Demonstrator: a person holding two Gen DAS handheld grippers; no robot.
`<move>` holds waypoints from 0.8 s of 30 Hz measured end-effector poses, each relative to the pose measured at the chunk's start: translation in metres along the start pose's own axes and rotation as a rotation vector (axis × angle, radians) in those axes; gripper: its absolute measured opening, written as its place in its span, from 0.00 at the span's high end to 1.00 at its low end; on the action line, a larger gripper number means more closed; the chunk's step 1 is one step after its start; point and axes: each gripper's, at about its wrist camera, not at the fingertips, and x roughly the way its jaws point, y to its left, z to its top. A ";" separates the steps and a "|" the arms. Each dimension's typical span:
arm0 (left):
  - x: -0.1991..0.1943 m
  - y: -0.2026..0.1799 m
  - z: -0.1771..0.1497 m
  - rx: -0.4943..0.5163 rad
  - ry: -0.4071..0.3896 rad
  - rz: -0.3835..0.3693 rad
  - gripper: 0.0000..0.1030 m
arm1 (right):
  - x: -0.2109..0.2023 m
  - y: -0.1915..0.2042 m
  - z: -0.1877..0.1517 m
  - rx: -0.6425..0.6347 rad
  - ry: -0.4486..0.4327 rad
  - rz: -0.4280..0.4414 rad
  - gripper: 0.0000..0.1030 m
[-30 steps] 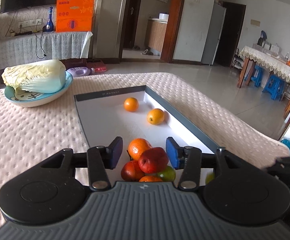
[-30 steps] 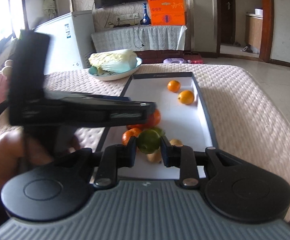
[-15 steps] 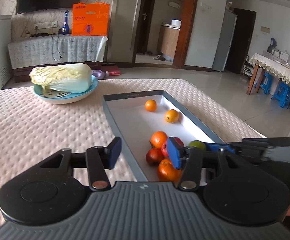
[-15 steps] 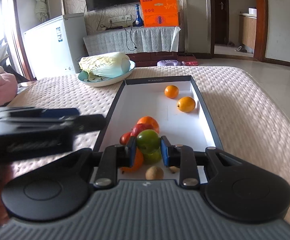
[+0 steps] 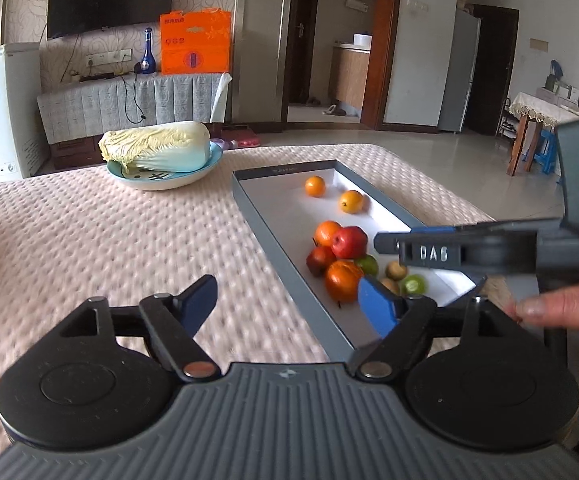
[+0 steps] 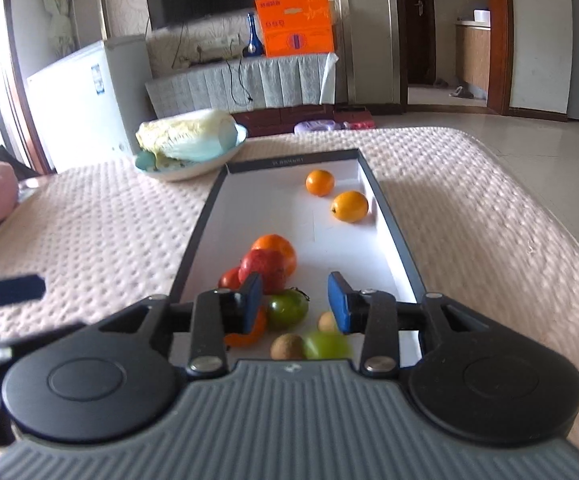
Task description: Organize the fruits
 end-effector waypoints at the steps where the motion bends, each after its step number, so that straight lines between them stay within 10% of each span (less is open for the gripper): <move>1: -0.005 -0.003 -0.002 0.007 -0.014 0.004 0.11 | -0.004 -0.001 0.000 0.007 -0.004 0.003 0.62; 14: -0.047 -0.044 -0.020 0.059 -0.109 -0.109 0.00 | -0.101 0.003 -0.019 0.037 -0.105 0.005 0.48; 24: -0.066 -0.055 -0.026 0.087 -0.145 -0.006 0.00 | -0.134 -0.019 -0.035 0.158 -0.142 -0.053 0.47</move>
